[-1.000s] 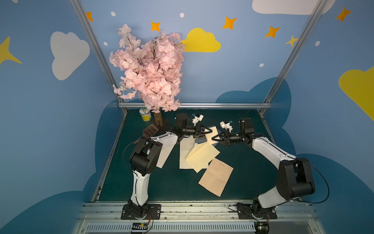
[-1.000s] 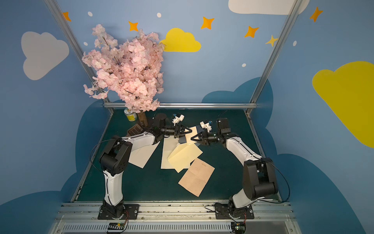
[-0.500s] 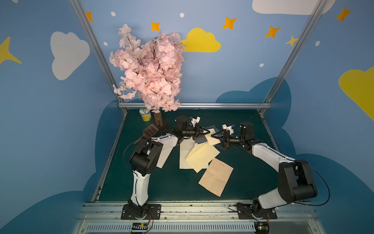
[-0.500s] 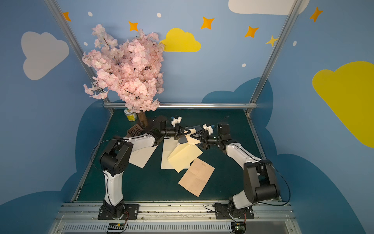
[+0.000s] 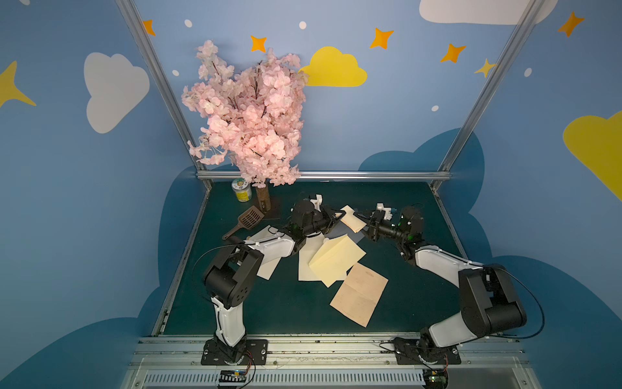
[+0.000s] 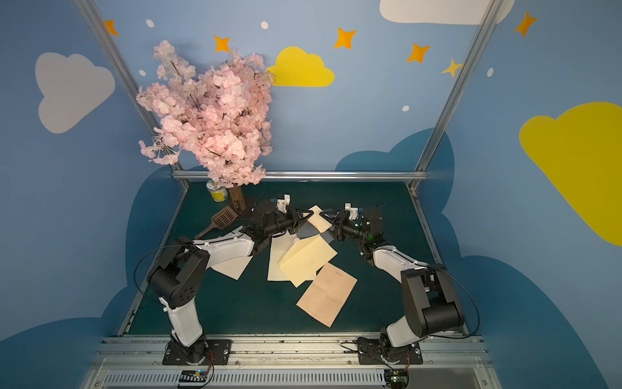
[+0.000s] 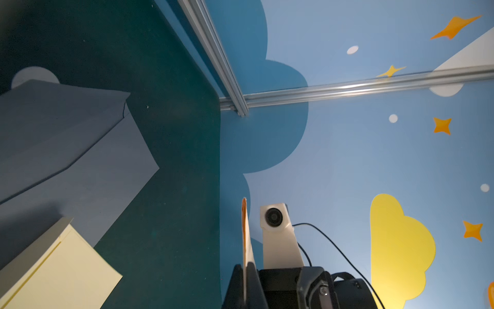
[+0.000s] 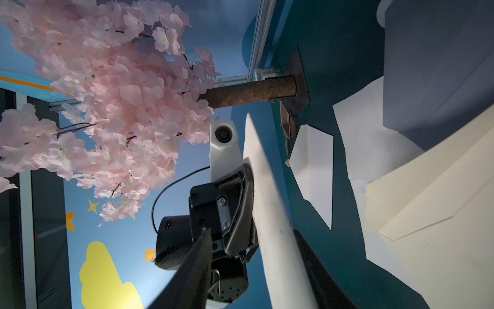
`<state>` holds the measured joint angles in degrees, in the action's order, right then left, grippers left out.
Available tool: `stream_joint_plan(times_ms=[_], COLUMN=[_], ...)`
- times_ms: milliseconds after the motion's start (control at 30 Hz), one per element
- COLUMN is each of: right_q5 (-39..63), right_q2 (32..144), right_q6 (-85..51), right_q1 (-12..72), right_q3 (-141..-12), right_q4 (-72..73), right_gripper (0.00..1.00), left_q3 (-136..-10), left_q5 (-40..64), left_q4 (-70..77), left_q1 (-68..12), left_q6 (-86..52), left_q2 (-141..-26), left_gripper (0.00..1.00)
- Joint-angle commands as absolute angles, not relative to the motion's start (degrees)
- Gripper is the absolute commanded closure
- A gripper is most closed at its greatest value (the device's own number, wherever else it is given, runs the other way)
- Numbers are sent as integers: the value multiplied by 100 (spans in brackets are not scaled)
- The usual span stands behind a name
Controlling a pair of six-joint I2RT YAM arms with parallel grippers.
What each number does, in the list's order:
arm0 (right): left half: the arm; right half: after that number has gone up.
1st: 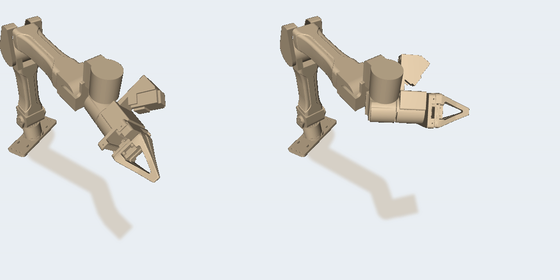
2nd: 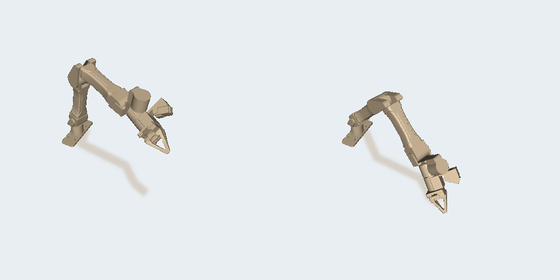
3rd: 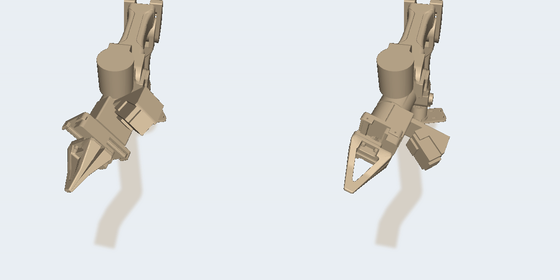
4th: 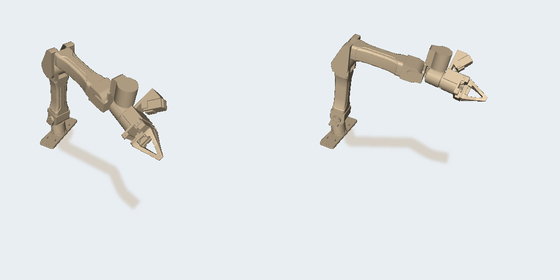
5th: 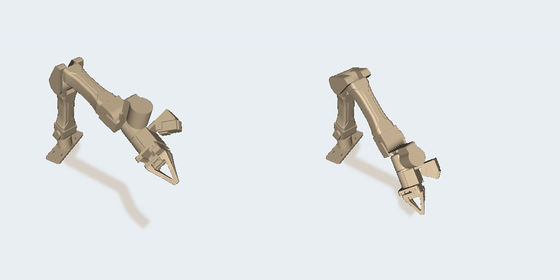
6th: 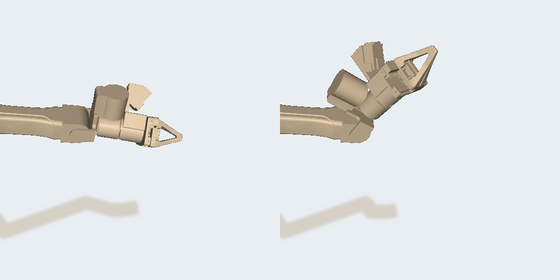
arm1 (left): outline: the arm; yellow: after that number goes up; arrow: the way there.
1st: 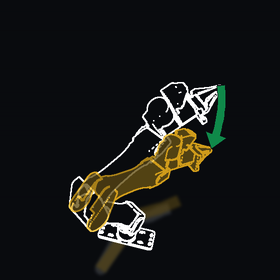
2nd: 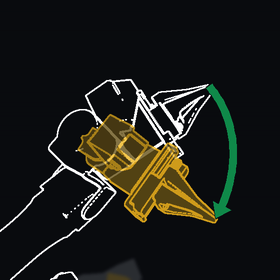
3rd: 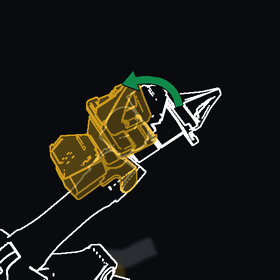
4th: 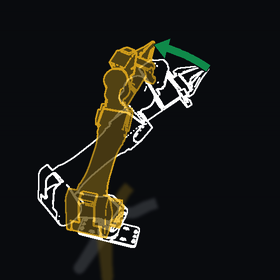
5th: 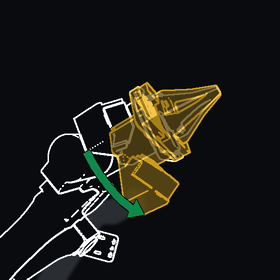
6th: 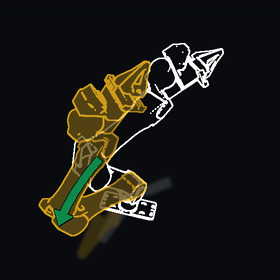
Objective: Fold the letter paper in half and place it into the envelope
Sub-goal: Fold the letter paper at the center of the board.
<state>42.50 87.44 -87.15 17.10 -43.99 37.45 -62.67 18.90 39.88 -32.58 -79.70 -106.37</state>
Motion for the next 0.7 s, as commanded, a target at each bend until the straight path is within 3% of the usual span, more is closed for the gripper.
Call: stream_joint_plan(times_ms=[0,167,300,333,400,467,500,667], right_q5=[3801,3689,3788,3829,3940,4197,4346,5105], right_q2=[8817,8947,9118,9109,9043,8971,8972,9196], right_q6=[-9058,-9040,-8998,-8957,-8786,-8490,-8383,-8189], right_q1=[1840,2051,2137,2115,2035,1898,1842,1621], right_q3=[-4371,-4597,-4727,-4737,-4791,-4945,-5029,-5332], right_q4=[4090,3981,3894,3751,3548,3133,2999,2956], right_gripper=[59,73,100,100,100,100,100,100], left_q3=[-6070,-5988,-6132,-6151,-6163,-6061,-6016,-6113], left_q5=[1098,928,1205,1293,1740,2039,2182,3197], left_q4=[4660,5092,5299,5327,5313,5281,5253,4874], left_q1=[-3320,-3408,-3419,-3404,-3327,-3197,-3141,-2814], left_q6=[-8306,-8354,-8358,-8316,-8221,-8190,-8163,-7882], left_q2=[-10627,-10688,-10830,-10838,-10813,-10755,-10733,-10754], left_gripper=[98,98,93,90,71,19,0,0])
